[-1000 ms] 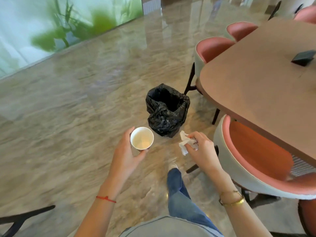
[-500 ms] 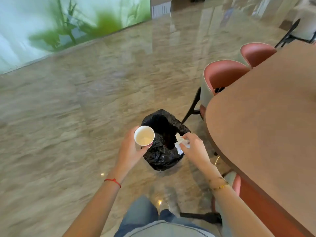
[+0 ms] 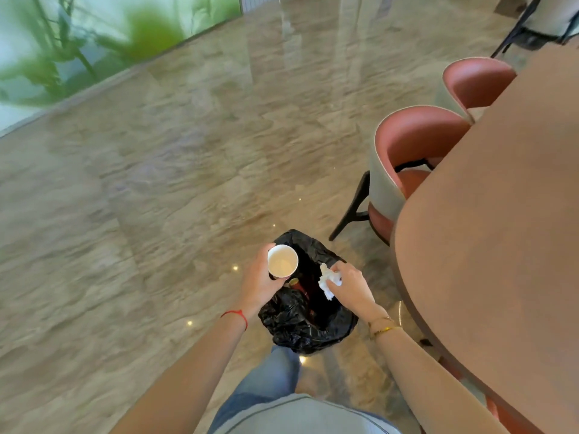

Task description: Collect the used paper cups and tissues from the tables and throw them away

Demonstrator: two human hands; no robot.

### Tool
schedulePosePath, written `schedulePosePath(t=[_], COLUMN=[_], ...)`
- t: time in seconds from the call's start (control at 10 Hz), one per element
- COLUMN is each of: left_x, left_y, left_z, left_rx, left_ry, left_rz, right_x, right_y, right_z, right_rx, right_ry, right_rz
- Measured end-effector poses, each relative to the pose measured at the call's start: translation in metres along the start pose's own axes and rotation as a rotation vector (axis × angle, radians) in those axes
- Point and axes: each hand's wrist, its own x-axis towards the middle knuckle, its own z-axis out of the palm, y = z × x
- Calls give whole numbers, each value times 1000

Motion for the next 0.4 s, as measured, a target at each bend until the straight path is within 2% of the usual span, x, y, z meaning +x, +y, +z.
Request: schedulePosePath(t=[0.1,0.2,0.3,0.4], left_x=[43,74,98,114], left_y=[-14,-28,-44,-53], left_z=[1,1,-3,-16], left_rx=[6,9,-2,36], left_ry=[-67,-211,-309,-289], left_rz=[-23,-66,-80,-38], right_x=[40,66,88,99], right_y=[-1,-6,-11,-21], right_z=[12,16,14,2], right_rx=[5,-11,5,96], right_ry=[-74,-161,-141,1], right_rz=[80,129,151,116])
